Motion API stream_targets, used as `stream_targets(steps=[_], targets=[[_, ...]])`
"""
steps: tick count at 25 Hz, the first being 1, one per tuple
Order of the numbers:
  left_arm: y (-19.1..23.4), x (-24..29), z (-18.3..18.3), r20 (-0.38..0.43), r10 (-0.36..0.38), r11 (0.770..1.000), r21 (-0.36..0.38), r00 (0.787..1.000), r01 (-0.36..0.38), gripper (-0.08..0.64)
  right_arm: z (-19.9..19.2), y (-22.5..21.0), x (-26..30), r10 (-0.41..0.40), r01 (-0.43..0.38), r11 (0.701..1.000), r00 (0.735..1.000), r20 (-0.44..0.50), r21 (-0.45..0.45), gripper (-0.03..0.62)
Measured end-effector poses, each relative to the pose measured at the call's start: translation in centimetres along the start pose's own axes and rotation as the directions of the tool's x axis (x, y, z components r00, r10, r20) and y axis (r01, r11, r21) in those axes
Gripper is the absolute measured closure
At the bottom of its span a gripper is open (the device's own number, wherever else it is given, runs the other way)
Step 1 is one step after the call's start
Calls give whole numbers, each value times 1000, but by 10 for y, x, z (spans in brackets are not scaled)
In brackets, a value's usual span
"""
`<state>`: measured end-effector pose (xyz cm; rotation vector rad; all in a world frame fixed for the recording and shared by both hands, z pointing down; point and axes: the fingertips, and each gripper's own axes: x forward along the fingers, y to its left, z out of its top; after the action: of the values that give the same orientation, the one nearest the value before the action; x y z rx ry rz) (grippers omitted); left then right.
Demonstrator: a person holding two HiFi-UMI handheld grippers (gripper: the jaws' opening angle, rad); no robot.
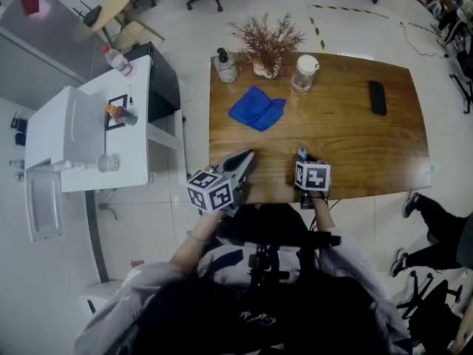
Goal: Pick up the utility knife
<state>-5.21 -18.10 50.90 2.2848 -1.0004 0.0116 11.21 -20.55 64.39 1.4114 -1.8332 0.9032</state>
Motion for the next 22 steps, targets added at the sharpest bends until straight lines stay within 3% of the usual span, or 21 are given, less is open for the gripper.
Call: stream_targets(steps=[2,5,8,11,16,19,22], targets=[[3,-2,0,2,5,1000,-4,1000,-5,555,-9,4,3,12,-11,1000,999,-51,15,453],[5,-2,1,4,3,1000,-8,1000,-3,555,-27,-8,-5,-53,58,998,988,-147,31,425],[5,0,1,2,-7,1000,-9,1000,7,555,9,-6,-10,-25,24,999,999,32,37,425],[4,2,0,-6,-25,1000,-10,1000,25,555,20,-6,-31,6,-21,990,994,110,138,426],[0,2,-3,-27,-64,998,1,998,64,555,23,3,-77,70,-165,917,963,261,362,466],[-4,-2,-7,-43,-96,995,5,995,96,555,19,11,-104,61,-193,894,946,319,404,547],[-9,-8,-18,-76,-137,990,7,988,138,555,7,21,-130,29,-200,878,929,368,436,565]])
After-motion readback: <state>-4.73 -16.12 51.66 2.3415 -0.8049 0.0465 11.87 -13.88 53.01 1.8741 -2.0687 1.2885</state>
